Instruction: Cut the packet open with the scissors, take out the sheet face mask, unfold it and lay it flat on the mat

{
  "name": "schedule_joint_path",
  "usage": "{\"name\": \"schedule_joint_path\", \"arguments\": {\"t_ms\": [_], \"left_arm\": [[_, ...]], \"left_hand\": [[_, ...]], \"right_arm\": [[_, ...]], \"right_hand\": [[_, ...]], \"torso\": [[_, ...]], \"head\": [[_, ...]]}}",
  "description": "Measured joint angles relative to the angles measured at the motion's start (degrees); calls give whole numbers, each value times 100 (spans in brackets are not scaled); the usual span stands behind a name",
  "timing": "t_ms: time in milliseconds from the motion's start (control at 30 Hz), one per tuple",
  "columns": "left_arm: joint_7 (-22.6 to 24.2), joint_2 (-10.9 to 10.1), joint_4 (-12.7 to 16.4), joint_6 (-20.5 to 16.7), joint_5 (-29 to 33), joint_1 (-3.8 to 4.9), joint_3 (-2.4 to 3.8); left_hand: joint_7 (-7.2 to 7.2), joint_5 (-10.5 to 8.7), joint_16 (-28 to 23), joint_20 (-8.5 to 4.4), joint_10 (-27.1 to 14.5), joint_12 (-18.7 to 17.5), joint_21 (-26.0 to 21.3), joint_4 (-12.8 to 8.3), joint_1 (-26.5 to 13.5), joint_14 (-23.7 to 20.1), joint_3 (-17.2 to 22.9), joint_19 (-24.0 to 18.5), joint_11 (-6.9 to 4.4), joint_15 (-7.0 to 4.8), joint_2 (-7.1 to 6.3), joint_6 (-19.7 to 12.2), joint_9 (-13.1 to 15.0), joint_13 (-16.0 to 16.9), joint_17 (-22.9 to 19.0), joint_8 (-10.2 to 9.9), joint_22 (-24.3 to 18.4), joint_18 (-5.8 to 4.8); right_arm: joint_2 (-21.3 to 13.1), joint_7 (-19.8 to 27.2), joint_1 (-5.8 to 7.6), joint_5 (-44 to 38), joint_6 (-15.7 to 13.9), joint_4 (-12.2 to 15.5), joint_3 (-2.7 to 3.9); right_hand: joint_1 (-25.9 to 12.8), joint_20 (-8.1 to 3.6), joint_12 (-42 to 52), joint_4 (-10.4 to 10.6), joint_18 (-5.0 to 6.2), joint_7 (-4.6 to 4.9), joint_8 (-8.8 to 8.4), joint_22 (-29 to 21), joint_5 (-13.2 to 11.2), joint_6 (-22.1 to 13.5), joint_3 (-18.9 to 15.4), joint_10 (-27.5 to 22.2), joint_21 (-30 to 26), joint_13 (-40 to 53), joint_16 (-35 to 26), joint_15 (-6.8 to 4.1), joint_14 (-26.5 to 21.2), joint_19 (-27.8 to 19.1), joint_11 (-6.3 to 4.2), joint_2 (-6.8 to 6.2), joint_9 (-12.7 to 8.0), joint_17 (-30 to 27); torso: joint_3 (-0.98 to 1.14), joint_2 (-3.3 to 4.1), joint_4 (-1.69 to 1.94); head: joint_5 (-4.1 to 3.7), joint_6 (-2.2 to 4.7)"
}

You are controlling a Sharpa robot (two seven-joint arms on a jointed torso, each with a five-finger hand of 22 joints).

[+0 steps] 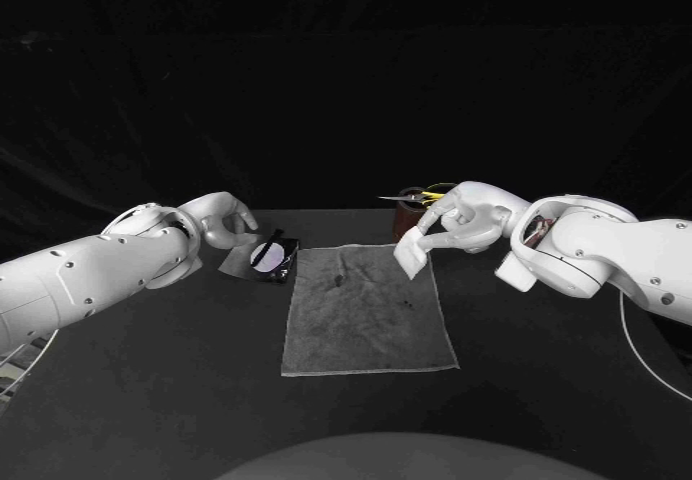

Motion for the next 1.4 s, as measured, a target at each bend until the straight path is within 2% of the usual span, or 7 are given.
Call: {"name": "schedule_joint_path", "arguments": {"t_ms": [67, 200, 400, 567, 933, 1200, 1400], "left_arm": [[237, -88, 251, -86, 335, 12, 32], [700, -250, 820, -205, 1038, 39, 68], [1141, -371, 1574, -271, 2041, 40, 80], [1303, -374, 1988, -286, 2599, 21, 81], [1328, -94, 2178, -318, 3548, -110, 28], [1377, 52, 2211, -390, 3878, -191, 3], [1491, 124, 2256, -473, 3888, -200, 2]], "left_hand": [[19, 0, -20, 0, 0, -82, -21, -18, 31, -13, 47, 0, 0, 13, 31, -19, 0, -75, -72, 32, -36, 1], [50, 0, -485, 69, -72, -383, -451, -31, 87, -621, 124, -359, 72, 82, 19, 11, 14, -315, -1041, 98, -557, 1], [89, 0, -878, 101, -15, -600, -664, -48, 119, -1055, 173, -388, 127, 119, 51, 51, 38, -531, -1764, 204, -706, 63], [85, 0, -929, 101, 55, -685, -714, -70, 143, -1096, 195, -388, 115, 115, 75, 117, 60, -626, -1845, 275, -760, 62], [57, 0, -965, 102, 99, -715, -753, -70, 106, -1096, 194, -388, 114, 115, 112, 165, 77, -695, -1921, 333, -794, 59], [-75, 0, -1009, 69, 282, -781, -841, -160, 92, -1083, 154, -355, -7, 59, 126, 563, 185, -786, -1978, 642, -853, 49], [-46, 0, -1009, 49, 346, -824, -882, -160, -18, -1083, 8, -335, 14, 59, 63, 446, 154, -846, -1994, 576, -891, 46]], "right_arm": [[46, -9, -3, 29, -24, -34, -1], [153, -32, -34, 149, -91, -91, -12], [341, -84, -110, 543, -212, -187, -34], [446, -115, -134, 989, -323, -224, -40], [575, -116, -153, 1770, -597, -175, -43], [672, -116, -159, 2035, -723, -175, -43], [722, -142, -159, 2126, -760, -205, -43]], "right_hand": [[0, 0, 0, -6, 0, 0, -4, 0, 0, -1, 6, 0, 0, 0, 0, 0, 0, 0, 0, 0, 0, 0], [7, 12, 0, -17, 0, 1, -5, 0, -11, -3, 17, 0, 0, 0, -1, 0, 0, -12, 0, 7, 0, 0], [7, 0, 0, -17, 0, 0, 21, -2, -11, -21, 17, -1, -35, 0, -1, 1, -1, -40, 0, 6, 0, 1], [7, 0, 0, -17, -1, -1, 22, -5, -11, -23, 17, -1, -37, -1, -2, 1, -1, -40, 1, 6, 0, 2], [-23, 20, -22, -17, -2, 12, 18, -3, -22, -26, 16, -2, -78, -4, -24, 1, -1, -60, 1, 35, 0, 5], [-23, 16, -22, -1, -2, 21, 26, 0, 3, -35, 33, -11, -88, -1, -34, 1, -1, -64, 10, 35, 1, 5], [-23, -1, -22, 0, -3, 25, 46, -1, 4, -40, 33, -11, -102, 0, -45, 2, -2, -81, 10, 35, 0, 1]], "torso": [[-3, -1, -3], [-3, -3, -4], [3, -2, -3], [2, -1, -2], [2, 4, -2], [3, 7, -2], [2, 4, -1]], "head": [[-37, 8], [-88, 14], [-136, 19], [-149, 19], [-149, 7], [-166, 9], [-164, 17]]}}
